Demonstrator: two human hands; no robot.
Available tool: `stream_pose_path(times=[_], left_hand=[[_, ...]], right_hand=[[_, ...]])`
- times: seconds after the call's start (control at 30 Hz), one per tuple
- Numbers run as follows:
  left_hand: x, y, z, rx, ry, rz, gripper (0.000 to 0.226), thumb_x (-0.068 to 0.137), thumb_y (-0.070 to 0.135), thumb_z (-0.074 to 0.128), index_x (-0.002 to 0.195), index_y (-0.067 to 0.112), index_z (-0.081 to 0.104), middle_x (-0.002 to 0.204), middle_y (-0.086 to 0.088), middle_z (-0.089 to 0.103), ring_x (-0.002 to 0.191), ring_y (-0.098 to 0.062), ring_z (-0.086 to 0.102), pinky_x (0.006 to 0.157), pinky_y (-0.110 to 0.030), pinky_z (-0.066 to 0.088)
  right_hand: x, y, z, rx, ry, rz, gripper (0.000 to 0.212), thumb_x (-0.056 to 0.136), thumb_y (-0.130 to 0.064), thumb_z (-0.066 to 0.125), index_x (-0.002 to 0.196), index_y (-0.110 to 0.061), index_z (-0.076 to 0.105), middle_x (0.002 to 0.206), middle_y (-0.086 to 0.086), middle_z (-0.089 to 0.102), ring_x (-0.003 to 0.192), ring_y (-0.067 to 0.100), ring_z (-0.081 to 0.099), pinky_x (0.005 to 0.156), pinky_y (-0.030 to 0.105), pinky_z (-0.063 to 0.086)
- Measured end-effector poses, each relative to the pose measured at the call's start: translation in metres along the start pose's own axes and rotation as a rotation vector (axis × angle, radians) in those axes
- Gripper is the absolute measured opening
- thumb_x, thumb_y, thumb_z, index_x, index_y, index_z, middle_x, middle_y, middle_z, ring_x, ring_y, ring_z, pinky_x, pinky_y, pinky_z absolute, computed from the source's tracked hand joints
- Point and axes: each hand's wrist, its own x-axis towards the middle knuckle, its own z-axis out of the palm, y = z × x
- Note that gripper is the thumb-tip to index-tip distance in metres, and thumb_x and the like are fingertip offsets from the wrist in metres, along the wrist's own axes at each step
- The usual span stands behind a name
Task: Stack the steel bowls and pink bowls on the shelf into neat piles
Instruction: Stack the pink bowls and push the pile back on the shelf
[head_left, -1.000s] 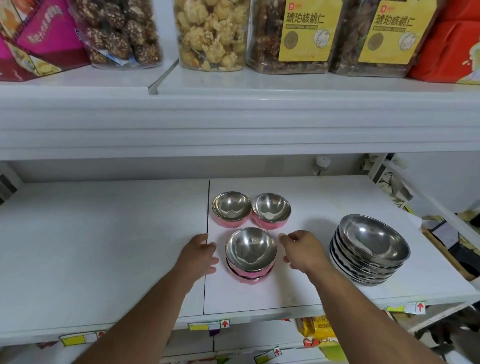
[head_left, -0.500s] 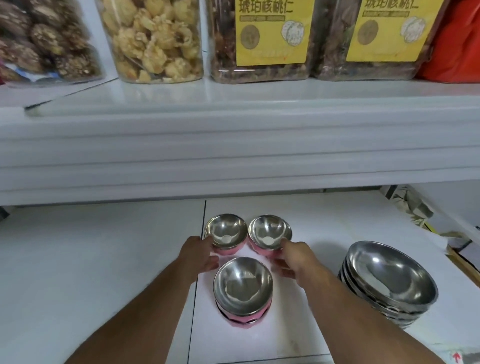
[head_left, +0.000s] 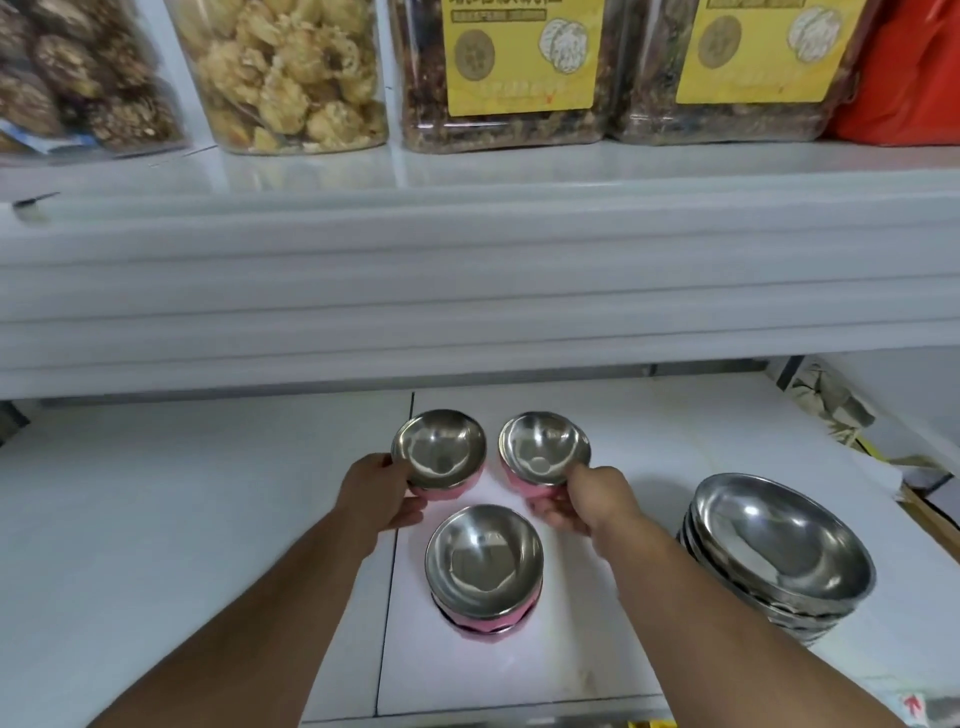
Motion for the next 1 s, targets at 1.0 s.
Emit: stream_pose_path(times=[1.0], left_hand=[[-0.106,-0.028,-0.021,0.261,-0.108,0.118,0.033,0.104,0.035,0.041,0.103,0.009,0.061,0.093,-0.008,0.066,0.066,-0.025,0.071,0.057,-0.034,0.060]], right_hand=[[-0.149,-0.009,-0.012,-0.194,-0.116,-0.169,0.028,0.096,-0.018,0.052,0.100,0.006,0.065,0.071,0.022,0.077,0.075,0.034,0.079,0.078,0.045,0.066]])
